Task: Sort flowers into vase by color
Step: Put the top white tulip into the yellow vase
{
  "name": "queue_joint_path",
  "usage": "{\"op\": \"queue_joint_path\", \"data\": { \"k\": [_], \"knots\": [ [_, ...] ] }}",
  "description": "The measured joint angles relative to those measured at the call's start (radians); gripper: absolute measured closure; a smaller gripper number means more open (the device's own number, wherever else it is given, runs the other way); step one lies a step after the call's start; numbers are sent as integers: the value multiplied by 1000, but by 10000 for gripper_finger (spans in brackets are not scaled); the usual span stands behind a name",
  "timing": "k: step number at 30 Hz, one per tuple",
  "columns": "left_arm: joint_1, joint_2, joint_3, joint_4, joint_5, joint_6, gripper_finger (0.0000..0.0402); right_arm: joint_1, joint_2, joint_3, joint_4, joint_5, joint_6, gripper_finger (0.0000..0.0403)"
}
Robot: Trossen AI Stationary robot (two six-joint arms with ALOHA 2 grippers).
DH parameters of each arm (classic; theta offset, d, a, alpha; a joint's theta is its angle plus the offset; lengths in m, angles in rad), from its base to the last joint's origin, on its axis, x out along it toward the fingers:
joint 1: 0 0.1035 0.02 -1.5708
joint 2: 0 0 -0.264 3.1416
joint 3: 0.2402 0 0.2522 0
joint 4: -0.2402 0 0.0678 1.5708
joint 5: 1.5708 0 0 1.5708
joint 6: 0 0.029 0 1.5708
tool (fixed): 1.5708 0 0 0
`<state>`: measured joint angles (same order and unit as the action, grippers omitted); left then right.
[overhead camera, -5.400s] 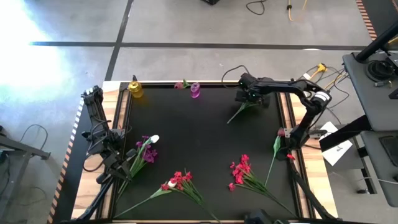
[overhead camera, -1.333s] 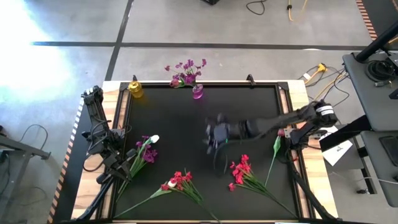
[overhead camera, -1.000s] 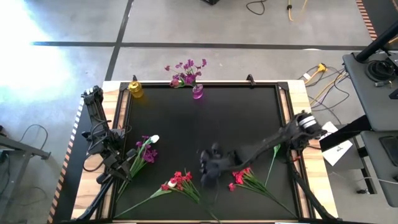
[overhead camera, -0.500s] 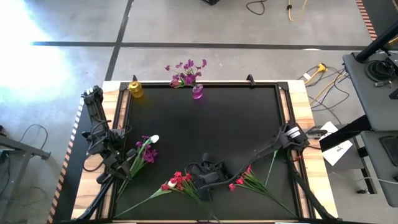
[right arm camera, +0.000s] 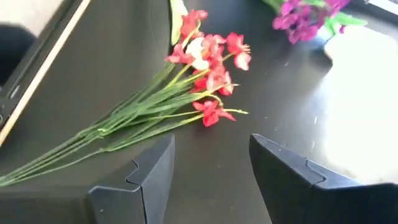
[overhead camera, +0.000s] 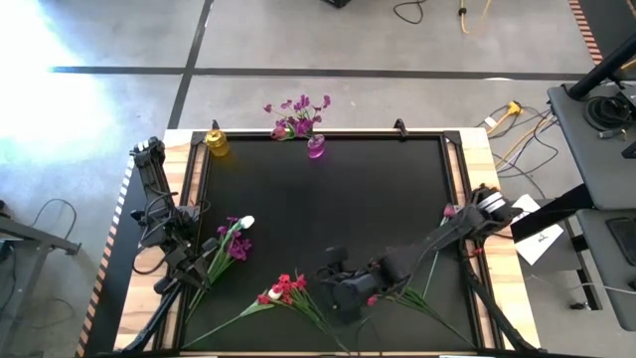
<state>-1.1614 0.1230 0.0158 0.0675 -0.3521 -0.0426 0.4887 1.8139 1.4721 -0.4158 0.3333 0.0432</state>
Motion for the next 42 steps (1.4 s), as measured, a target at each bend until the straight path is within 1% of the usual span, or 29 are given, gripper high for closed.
{"op": "queue_joint_path", "data": {
  "k": [2, 3, 5, 7, 9, 12, 14, 15, 19, 24, 26, 28, 29, 30, 31, 32, 33, 34, 36, 38, 40, 41, 42],
  "knots": [
    [1, 0, 0, 9, -8, 22, 374, -9, -46, -89, 103, 0, -1, 202],
    [1, 0, -1, 31, -33, 48, 374, -12, -69, -137, 156, 0, 2, 202],
    [1, 0, -1, 117, -115, 90, 374, -18, -109, -227, 253, 1, 7, 202],
    [1, 4, -1, 241, -196, 161, 374, -19, -150, -314, 352, 7, 3, 202],
    [4, 12, -1, 376, -295, 257, 374, -21, -193, -395, 471, 8, -28, 202],
    [33, 37, 0, 551, -443, 337, 374, -34, -245, -509, 624, 8, -94, 202],
    [75, 62, 0, 623, -497, 350, 374, -53, -273, -569, 694, 8, -116, 202],
    [103, 76, 0, 647, -499, 347, 374, -63, -289, -593, 727, 9, -123, 202],
    [238, 143, 0, 673, -434, 273, 374, -97, -340, -670, 835, 10, -133, 202],
    [414, 248, 0, 680, -338, 75, 374, -111, -370, -718, 873, 9, -145, 202],
    [479, 289, 0, 682, -252, -5, 374, -111, -372, -722, 878, 9, -151, 202],
    [537, 330, 0, 684, -97, -40, 374, -110, -372, -724, 874, 8, -155, 202],
    [563, 350, 4, 685, -35, -45, 374, -110, -372, -725, 874, 8, -155, 202],
    [587, 371, 16, 681, -24, -61, 374, -110, -372, -725, 876, 8, -155, 202],
    [607, 388, 36, 663, -48, -94, 374, -110, -372, -725, 878, 8, -156, 202],
    [624, 403, 60, 620, -98, -129, 374, -110, -372, -727, 877, 8, -159, 202],
    [639, 417, 92, 544, -137, -156, 375, -110, -372, -727, 875, 8, -160, 202],
    [652, 431, 134, 432, -167, -190, 377, -110, -372, -727, 875, 8, -160, 202],
    [680, 461, 227, 144, -211, -294, 383, -110, -372, -727, 878, 8, -160, 202],
    [706, 503, 330, -165, -258, -460, 389, -110, -372, -729, 877, 8, -154, 202],
    [719, 553, 427, -432, -268, -633, 394, -110, -372, -733, 877, 8, -148, 202],
    [719, 582, 466, -547, -242, -726, 396, -110, -372, -737, 878, 8, -147, 202],
    [719, 610, 500, -647, -192, -820, 397, -110, -372, -742, 877, 8, -139, 202]
  ]
}}
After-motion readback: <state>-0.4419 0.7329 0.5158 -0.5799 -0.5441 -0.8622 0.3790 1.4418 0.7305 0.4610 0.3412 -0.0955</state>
